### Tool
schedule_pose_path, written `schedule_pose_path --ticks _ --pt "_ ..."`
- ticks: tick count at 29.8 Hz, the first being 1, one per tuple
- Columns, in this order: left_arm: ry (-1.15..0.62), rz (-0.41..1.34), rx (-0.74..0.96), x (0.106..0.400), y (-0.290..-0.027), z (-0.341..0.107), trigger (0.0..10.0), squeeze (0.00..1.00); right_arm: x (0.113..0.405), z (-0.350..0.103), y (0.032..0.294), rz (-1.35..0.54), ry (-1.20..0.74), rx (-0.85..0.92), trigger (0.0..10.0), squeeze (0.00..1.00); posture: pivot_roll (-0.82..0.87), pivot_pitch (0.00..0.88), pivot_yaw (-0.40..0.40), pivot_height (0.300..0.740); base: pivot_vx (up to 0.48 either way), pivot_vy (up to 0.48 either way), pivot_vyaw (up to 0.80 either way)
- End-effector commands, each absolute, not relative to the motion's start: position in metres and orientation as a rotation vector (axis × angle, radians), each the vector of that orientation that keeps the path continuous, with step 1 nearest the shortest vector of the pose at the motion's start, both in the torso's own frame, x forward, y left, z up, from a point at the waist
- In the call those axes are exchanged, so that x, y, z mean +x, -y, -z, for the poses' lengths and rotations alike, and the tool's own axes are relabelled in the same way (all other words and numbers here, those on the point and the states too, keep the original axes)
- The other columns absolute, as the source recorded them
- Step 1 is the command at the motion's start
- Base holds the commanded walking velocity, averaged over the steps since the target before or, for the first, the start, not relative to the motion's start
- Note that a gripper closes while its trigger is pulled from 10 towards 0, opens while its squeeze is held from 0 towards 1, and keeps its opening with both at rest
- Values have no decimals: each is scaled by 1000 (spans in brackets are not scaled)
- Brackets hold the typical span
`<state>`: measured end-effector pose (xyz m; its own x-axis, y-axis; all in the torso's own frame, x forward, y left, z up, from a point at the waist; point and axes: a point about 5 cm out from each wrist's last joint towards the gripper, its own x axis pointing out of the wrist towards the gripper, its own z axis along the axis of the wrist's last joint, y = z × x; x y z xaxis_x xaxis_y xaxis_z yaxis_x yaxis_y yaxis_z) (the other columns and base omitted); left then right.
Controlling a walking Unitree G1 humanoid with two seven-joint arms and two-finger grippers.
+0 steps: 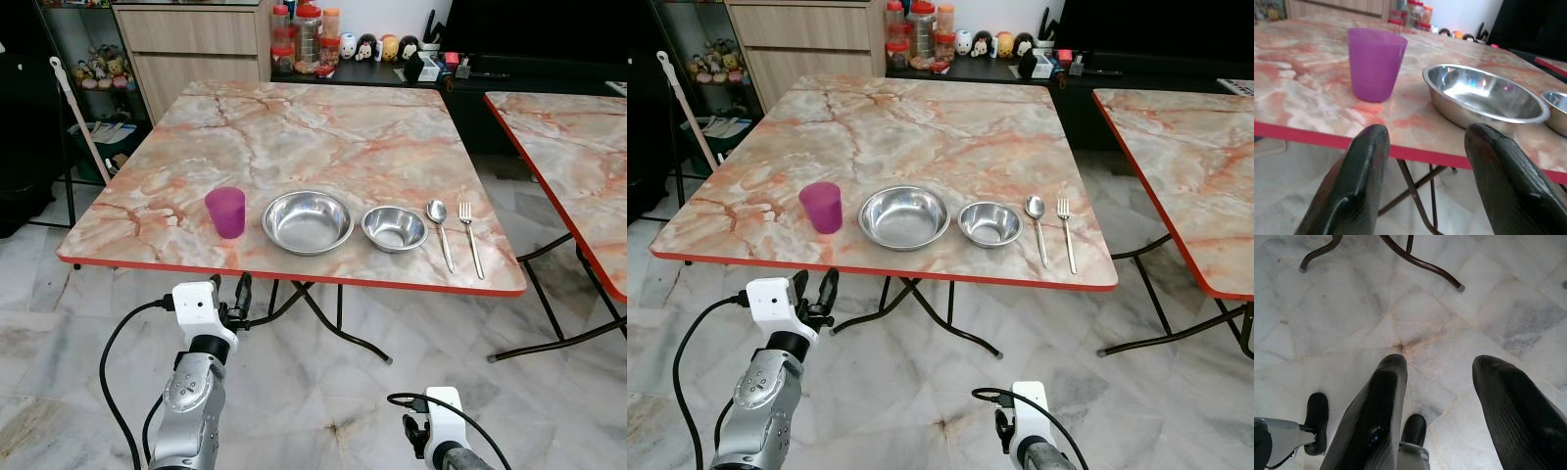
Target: Setting the table
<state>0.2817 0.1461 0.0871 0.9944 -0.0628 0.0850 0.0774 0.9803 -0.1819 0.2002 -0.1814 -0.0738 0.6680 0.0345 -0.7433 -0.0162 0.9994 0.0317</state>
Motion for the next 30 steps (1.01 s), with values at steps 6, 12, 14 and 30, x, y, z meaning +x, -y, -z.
schedule_pose_path --ticks 6,12,14,30 --pt "116 68 -238 293 -144 -100 10000 0 202 73 181 -16 -832 36 10000 0 119 23 -17 740 0 0 0" --pt "140 67 -253 299 -144 -108 10000 0 199 75 180 -25 -857 23 10000 0 113 23 -14 740 130 0 0" --pt "148 54 -267 300 -146 -111 10000 0 197 76 178 -49 -861 7 10000 0 113 25 -13 723 285 0 0" --pt "162 53 -263 298 -150 -114 10000 0 197 76 178 -45 -864 11 10000 0 119 29 -11 723 285 0 0"
